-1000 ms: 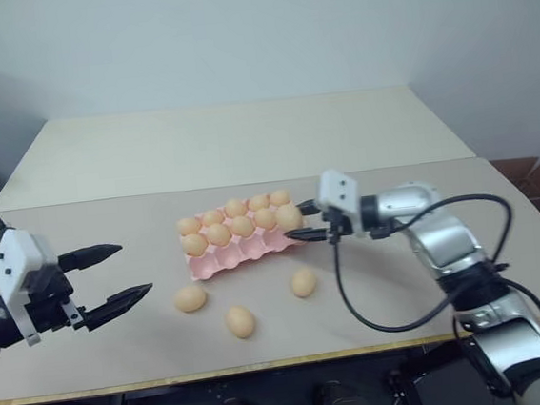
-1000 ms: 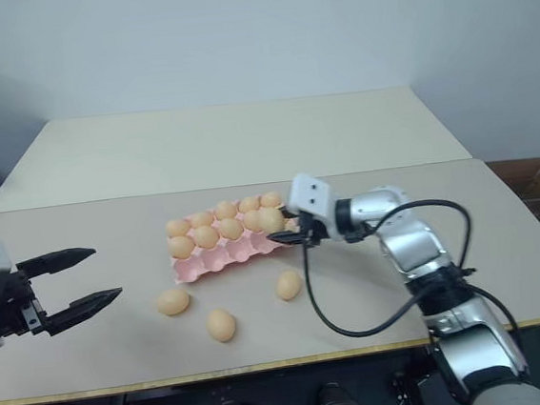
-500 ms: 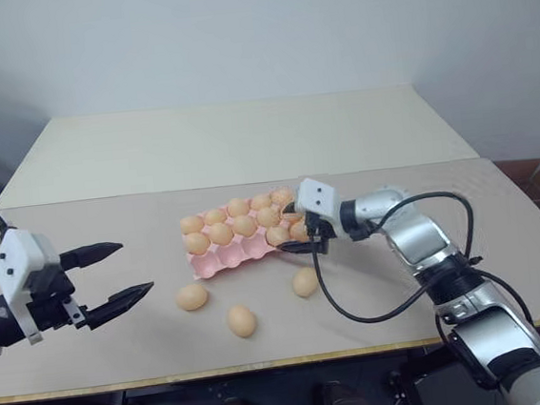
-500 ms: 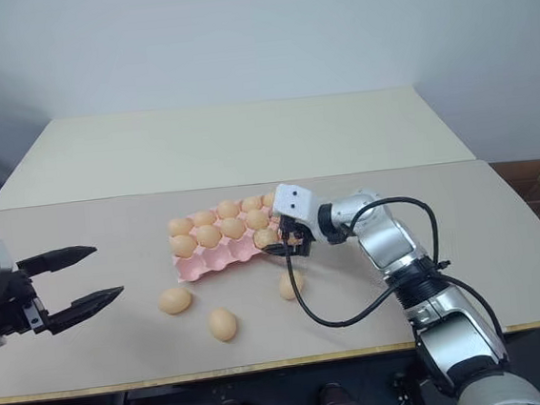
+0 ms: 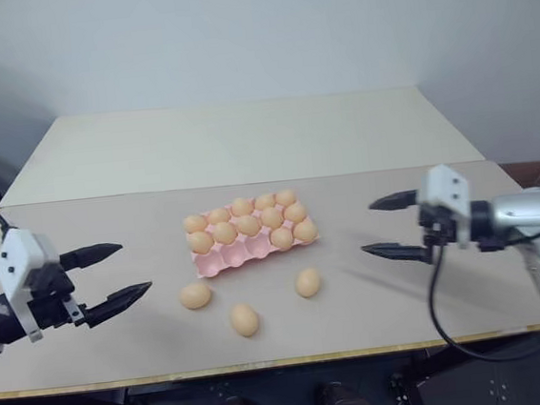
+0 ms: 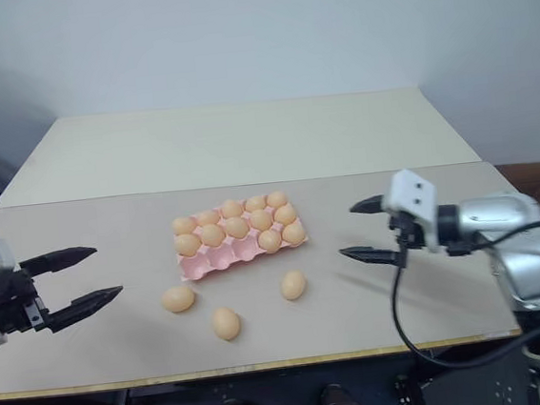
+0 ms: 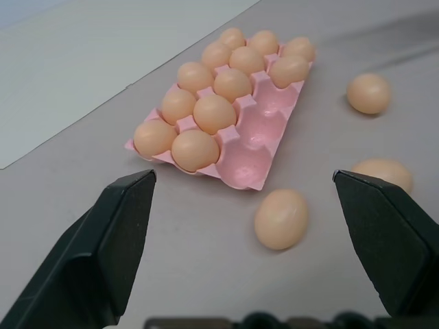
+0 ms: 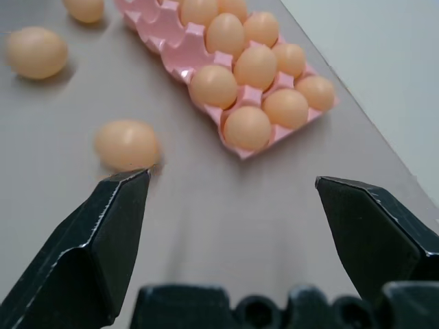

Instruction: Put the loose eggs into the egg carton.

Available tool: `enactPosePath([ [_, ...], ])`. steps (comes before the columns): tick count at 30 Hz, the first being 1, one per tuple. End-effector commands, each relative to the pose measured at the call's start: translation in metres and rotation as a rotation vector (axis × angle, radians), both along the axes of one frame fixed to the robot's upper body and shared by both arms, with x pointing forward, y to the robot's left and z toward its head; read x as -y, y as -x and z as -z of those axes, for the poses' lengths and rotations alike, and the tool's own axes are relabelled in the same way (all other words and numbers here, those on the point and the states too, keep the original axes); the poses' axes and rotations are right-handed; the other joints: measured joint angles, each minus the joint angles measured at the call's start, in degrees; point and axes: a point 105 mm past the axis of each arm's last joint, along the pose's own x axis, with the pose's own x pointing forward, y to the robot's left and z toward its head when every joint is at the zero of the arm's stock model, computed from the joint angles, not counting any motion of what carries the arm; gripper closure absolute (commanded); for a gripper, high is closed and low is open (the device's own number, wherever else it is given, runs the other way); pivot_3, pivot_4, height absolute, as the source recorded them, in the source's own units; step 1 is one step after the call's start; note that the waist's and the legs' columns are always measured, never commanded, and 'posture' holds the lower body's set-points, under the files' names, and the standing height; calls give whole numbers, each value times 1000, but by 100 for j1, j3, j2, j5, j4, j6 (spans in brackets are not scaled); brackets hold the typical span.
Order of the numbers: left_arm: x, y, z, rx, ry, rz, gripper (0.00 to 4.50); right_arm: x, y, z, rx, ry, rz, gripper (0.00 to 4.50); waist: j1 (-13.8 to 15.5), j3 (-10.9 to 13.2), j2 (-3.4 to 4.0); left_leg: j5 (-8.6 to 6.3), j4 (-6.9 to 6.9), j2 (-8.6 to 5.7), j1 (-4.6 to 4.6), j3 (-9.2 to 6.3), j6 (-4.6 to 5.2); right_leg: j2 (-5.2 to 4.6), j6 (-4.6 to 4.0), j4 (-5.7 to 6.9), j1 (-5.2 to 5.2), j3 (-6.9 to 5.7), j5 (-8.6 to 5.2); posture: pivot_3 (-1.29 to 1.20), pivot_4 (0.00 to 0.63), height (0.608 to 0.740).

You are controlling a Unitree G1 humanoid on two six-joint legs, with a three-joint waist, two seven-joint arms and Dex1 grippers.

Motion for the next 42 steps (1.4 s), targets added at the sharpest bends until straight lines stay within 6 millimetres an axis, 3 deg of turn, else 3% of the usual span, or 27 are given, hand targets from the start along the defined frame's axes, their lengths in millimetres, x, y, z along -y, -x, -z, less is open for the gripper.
enactPosePath([
  [1, -3, 0, -7, 33, -28, -1, 0, 5, 16, -13, 38, -9, -44, 40, -15, 0, 0, 0, 0, 0, 2, 0, 0, 0, 0, 0, 1, 1, 0, 0, 150, 740],
  [10, -2, 0, -6, 28, -20, 10, 0, -2, 17, -14, 46, -21, -60, 40, -49, 0, 0, -1, -1, -2, -2, 1, -1, -3, 1, -4, -1, 2, -1, 0, 150, 740],
  [13, -2, 1, -5, 27, -24, 10, 0, -14, 17, -11, 53, -12, -103, 40, -52, 0, 0, 0, -1, -5, -3, 1, -1, -5, 2, -6, 0, 2, 0, 0, 150, 740],
  [18, 1, 0, -4, 27, -23, 19, 0, -52, 9, 12, 73, 40, -186, 40, -73, 0, 0, -1, -2, 1, 6, 1, -1, 0, 1, -1, 0, 2, -1, 0, 150, 740],
  [22, 3, -1, -5, 29, -23, 28, 0, -84, -8, 45, 74, 129, -225, 40, -68, 0, -1, 0, -2, 1, 1, 2, -1, 0, 1, -2, -4, 1, 0, 0, 150, 740],
  [30, 4, 2, -5, 27, -28, 29, 0, -111, -25, 77, 75, 207, -244, 40, -49, -1, -2, 0, -2, -5, -12, 3, 0, -4, 1, -6, -5, 0, 0, 0, 150, 740],
  [34, 4, 4, -6, 24, -33, 26, 0, -112, -29, 74, 69, 183, -230, 629, -48, -1, -2, 1, -2, -3, -7, 2, 0, -2, 0, 1, -5, -1, 0, 0, 150, 740],
  [38, 4, 6, -6, 25, -38, 22, 0, -115, -26, 63, 68, 131, -250, 1828, -62, -1, -2, 1, -2, -1, -6, 2, 0, 0, 0, 1, -5, -1, 0, 0, 150, 740],
  [42, 3, 7, -7, 28, -41, 13, 0, -128, -29, 31, 123, 37, -274, 1967, -87, -1, -1, 1, -2, 0, -5, 2, 0, 1, 1, 4, -6, 0, 1, 0, 150, 740],
])
